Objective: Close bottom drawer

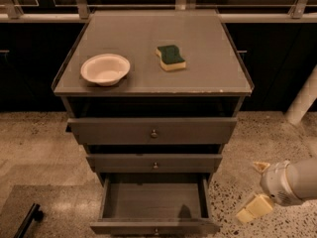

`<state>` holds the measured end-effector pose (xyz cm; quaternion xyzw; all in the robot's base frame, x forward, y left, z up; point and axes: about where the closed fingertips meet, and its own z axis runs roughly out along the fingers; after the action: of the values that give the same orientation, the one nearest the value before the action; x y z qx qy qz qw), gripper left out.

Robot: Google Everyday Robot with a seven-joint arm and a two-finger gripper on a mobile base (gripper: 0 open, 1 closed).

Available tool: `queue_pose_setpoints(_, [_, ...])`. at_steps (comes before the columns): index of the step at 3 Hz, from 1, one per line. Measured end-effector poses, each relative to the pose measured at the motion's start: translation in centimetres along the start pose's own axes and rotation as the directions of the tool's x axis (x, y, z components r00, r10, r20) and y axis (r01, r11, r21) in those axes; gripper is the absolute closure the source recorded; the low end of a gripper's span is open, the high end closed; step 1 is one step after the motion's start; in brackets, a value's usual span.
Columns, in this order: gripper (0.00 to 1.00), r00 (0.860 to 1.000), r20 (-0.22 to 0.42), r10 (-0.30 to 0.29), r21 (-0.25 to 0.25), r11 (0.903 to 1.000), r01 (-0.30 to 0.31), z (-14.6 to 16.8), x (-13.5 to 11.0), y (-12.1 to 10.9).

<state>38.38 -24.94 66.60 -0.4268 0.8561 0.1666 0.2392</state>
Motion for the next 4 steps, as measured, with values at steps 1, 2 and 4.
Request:
queue_pose_setpoints(1, [0.19,1.0,0.003,0.012,-0.014,0.9998,-0.012,0.9,0.5,-0.1])
queue_pose_setpoints(2, [0.42,1.0,0.003,0.012,-0.014,0.9998,-0.012,0.9,0.5,-0.1])
queue_pose_setpoints(4, [0.89,0.997,0.04,0.07,-0.002,0.9976,-0.07,3.0,2.9,-0.2])
